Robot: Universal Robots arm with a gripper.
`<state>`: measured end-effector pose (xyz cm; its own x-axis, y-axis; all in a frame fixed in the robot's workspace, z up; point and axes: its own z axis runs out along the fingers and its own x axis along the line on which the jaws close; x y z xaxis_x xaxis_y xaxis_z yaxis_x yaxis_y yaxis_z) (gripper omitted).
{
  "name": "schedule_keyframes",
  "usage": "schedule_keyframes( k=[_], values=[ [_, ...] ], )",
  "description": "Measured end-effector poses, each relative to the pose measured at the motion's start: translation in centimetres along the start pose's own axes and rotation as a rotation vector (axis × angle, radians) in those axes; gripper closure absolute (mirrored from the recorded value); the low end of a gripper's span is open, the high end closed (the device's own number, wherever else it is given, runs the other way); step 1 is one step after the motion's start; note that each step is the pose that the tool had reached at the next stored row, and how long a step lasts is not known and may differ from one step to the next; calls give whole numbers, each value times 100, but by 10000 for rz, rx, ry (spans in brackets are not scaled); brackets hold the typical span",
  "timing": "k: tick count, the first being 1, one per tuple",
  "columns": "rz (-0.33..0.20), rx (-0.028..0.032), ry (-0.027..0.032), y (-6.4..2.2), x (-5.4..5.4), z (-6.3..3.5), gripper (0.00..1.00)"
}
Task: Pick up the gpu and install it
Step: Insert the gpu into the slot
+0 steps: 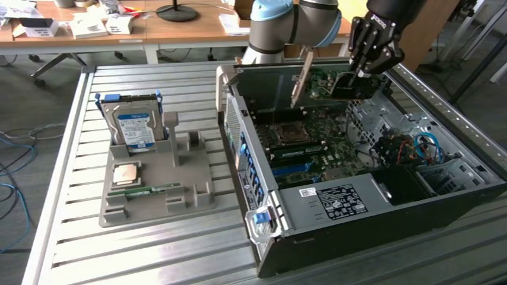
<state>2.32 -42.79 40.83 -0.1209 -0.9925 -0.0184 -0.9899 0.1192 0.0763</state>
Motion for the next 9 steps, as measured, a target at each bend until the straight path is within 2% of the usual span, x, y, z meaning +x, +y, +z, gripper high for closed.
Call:
schedule_keyframes(
  k=[7, 9],
  values=[
    [-47, 14, 3, 1, 0, 0, 73],
    [-49, 81, -8, 3, 0, 1, 73]
  ],
)
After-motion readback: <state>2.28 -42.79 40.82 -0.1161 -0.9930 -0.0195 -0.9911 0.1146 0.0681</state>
